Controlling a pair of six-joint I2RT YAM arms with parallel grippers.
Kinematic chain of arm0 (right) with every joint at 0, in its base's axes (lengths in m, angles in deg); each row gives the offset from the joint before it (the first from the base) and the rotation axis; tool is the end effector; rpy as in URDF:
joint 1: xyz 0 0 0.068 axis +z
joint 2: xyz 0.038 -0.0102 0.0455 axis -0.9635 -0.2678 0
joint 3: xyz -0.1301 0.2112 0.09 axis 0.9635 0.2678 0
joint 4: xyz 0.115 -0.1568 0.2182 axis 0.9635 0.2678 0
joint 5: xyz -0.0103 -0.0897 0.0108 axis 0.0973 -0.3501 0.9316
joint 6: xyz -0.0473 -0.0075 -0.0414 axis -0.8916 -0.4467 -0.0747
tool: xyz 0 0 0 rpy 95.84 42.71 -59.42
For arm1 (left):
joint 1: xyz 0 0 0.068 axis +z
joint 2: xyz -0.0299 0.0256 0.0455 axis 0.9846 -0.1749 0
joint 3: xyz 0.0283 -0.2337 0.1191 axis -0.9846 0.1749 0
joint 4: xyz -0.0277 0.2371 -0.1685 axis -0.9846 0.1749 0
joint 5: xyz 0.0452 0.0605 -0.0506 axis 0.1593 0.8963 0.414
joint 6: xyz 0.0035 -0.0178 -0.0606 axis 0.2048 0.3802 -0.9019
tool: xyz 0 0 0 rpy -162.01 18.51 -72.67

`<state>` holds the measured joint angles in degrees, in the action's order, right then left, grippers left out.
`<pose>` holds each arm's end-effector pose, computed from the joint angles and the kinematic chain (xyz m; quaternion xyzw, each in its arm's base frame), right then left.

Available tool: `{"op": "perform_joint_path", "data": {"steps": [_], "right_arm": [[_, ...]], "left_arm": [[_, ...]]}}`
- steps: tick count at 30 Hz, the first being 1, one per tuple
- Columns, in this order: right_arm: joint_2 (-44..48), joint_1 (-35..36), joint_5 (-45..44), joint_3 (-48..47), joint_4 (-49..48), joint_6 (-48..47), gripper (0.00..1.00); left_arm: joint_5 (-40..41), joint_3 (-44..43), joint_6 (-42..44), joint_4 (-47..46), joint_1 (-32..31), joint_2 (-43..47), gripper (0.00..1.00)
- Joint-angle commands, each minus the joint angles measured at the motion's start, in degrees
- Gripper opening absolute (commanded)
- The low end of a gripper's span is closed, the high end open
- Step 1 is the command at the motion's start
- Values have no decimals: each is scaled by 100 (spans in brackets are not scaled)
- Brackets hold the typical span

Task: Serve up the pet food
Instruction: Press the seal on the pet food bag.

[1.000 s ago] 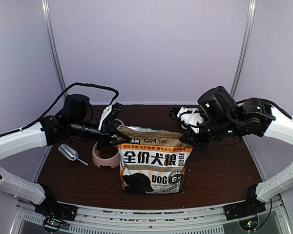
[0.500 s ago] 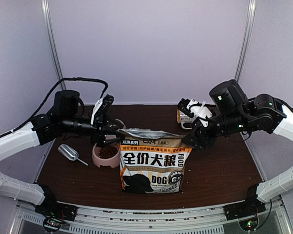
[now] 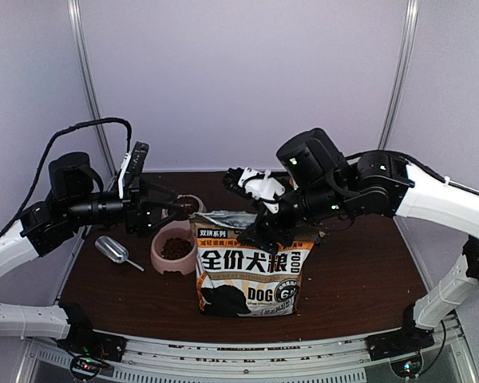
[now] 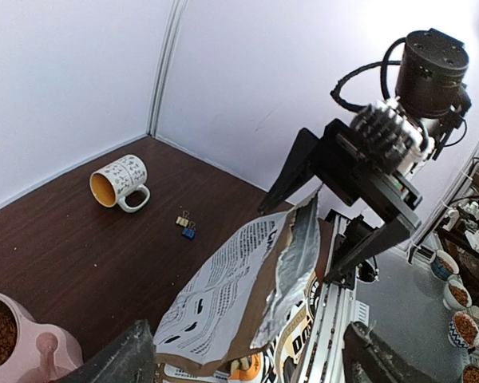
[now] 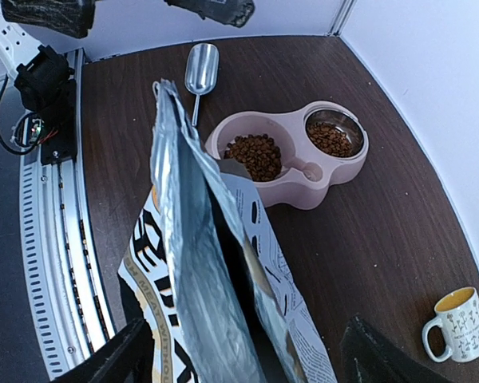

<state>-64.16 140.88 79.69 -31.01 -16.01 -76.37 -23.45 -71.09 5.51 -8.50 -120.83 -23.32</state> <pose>0.1448 0.3347 0.3741 -0.5513 0.7120 0.2217 0.3742 0.1746 -0.1846 0.3494 0.3007 0.6917 -0.4952 0.4311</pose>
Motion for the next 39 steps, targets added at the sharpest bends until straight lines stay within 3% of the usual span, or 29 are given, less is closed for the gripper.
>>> {"op": "perform_joint_path", "data": {"steps": [1,8,12,15,16,22,29,34,39], "right_arm": [[-314,67,-113,-513,-212,-348,83],[-824,178,-527,-840,-76,-676,76],[-912,305,-853,-806,-44,-838,43],[-864,474,-1336,-587,-305,-956,3],[-820,550,-1595,-459,-476,-1003,0],[-615,954,-2947,345,-1701,-1540,0],[-880,1248,-3938,698,-2239,-1839,0],[-1002,1425,-4346,916,-2589,-2121,0],[-1106,1548,-4516,993,-2687,-2282,0]], "left_arm": [[278,90,-344,-196,21,61,84],[572,277,-738,-302,21,144,84],[805,381,-1197,-318,21,181,84],[971,456,-1736,-352,21,185,84],[1022,460,-1907,-326,19,178,84],[938,484,-2891,-362,21,98,84],[653,219,-3146,272,21,-116,82],[141,150,-3343,397,18,-244,76],[47,274,-3827,-9,23,-337,79]]}}
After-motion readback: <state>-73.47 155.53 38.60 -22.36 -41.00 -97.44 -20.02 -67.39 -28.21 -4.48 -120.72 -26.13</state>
